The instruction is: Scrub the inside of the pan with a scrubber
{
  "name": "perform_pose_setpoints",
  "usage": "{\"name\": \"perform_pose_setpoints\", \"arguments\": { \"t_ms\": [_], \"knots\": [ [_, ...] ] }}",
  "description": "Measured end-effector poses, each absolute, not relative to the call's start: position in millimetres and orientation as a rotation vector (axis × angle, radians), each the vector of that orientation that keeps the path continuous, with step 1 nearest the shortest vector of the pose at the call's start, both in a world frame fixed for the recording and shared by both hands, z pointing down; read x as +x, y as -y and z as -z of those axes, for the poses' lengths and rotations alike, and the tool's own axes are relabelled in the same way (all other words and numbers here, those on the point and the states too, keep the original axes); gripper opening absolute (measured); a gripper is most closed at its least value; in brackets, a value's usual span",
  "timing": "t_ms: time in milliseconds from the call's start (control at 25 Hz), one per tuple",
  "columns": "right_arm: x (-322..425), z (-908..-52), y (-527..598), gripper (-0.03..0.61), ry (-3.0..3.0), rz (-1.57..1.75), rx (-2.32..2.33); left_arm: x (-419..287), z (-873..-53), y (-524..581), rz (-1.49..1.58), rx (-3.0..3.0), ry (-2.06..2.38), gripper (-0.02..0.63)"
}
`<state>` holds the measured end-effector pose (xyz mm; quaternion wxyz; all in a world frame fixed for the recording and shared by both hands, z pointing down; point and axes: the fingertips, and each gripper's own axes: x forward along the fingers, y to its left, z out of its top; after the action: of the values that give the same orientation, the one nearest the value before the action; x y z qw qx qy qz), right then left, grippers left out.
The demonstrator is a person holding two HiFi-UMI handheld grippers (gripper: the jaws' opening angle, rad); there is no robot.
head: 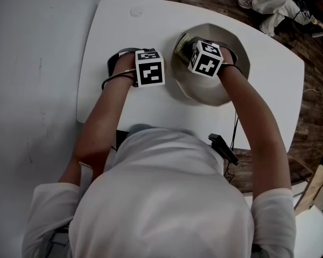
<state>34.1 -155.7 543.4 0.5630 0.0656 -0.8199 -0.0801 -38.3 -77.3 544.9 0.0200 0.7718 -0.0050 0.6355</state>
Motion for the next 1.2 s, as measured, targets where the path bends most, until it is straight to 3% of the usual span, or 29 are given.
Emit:
{"name": "perform_pose_setpoints", "arguments": {
  "t_ms": [280,560,960,1200],
  "knots": [
    [27,-542,136,0.026,2.017,0.067,0.145,-35,-542,77,-1.933,2.397,0.051,0.170],
    [21,-529,129,0.026,2.168,-0.106,0.239,-28,-518,85,-1.890,2.464,0.128,0.262],
    [31,-457,141,0.026,2.446,-0.256,0.584,-36,-446,100,-1.734,2.636,0.390,0.267],
    [58,-404,146,0.026,2.585,-0.329,0.852,-36,-393,109,-1.367,2.779,0.656,0.092]
  ]
}}
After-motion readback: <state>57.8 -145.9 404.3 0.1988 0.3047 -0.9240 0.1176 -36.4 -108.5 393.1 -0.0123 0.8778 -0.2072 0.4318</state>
